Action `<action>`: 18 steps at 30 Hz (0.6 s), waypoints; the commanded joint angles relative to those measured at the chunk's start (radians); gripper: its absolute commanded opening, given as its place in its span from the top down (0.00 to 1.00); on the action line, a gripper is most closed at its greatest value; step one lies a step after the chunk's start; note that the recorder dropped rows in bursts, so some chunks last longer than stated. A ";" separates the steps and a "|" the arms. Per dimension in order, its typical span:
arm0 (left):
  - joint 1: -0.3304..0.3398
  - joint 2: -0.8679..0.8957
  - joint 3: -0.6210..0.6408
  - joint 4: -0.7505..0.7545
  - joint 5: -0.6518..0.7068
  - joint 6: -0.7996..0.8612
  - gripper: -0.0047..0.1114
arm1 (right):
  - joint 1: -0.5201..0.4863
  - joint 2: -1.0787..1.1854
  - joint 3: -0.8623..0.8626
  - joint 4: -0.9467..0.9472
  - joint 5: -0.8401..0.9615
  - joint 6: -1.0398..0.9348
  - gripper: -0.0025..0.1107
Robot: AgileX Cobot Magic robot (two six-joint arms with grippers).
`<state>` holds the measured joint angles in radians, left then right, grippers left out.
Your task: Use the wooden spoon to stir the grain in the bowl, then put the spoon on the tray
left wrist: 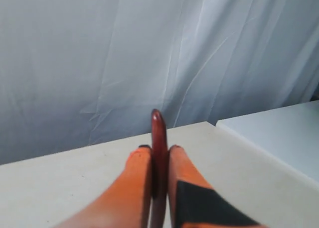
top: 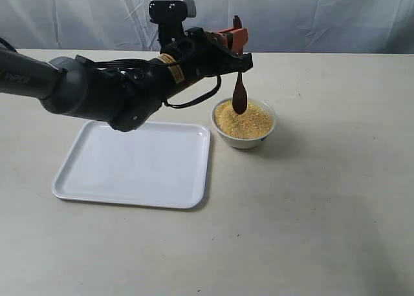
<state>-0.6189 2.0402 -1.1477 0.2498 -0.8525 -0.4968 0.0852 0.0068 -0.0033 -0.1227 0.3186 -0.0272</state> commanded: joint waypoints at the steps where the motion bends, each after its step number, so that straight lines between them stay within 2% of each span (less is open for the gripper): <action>1: -0.007 -0.001 -0.029 -0.033 0.008 0.091 0.96 | -0.004 -0.007 0.003 -0.002 -0.007 0.000 0.98; 5: -0.007 0.001 -0.053 -0.016 0.109 0.160 0.96 | -0.004 -0.007 0.003 -0.002 -0.007 0.000 0.98; 7: -0.007 0.009 -0.053 0.000 0.118 0.166 0.96 | -0.004 -0.007 0.003 -0.002 -0.007 0.000 0.98; 14: -0.024 0.077 -0.053 -0.001 0.101 0.130 0.96 | -0.004 -0.007 0.003 -0.002 -0.007 0.000 0.98; 18: -0.036 0.076 -0.053 0.000 0.042 0.071 0.96 | -0.004 -0.007 0.003 -0.002 -0.007 0.000 0.98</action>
<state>-0.6434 2.1163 -1.1966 0.2476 -0.7607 -0.3799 0.0852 0.0068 -0.0017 -0.1227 0.3186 -0.0272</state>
